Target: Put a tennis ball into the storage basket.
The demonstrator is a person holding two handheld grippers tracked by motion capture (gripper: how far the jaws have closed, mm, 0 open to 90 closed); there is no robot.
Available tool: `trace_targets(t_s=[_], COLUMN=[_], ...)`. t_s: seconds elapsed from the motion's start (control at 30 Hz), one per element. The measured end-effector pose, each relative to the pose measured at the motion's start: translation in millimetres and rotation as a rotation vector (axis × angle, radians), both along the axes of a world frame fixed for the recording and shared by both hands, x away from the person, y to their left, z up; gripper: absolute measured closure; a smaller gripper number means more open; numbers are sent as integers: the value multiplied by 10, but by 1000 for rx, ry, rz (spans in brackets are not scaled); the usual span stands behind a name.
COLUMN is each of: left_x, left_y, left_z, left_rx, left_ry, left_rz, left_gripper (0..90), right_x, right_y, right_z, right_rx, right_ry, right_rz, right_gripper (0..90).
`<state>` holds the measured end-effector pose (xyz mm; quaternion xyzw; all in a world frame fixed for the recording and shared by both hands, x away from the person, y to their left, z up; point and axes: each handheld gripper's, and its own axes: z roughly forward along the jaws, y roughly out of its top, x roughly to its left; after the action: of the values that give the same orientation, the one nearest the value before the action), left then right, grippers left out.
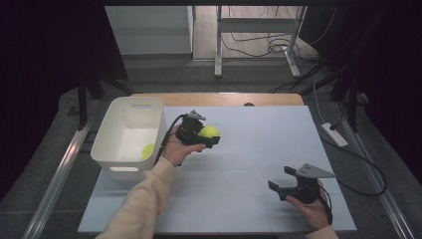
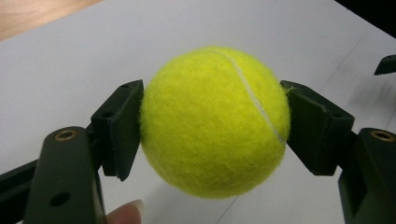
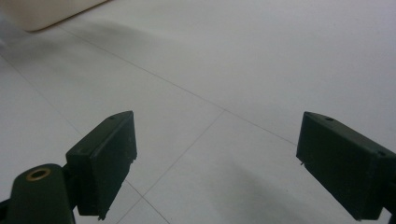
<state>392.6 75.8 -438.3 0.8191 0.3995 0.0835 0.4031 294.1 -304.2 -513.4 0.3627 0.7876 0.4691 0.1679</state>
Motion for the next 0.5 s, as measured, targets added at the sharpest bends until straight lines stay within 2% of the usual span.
trace_targets(t_s=[0.5], left_x=[-72], left_y=[58], left_z=[106], left_rx=[-24], left_ry=[-39], left_rz=[-6], left_gripper=[271], right_x=[-4], right_y=[-6], right_z=[7], right_rx=[6], right_ry=[-2], right_rz=[-3], right_gripper=[121])
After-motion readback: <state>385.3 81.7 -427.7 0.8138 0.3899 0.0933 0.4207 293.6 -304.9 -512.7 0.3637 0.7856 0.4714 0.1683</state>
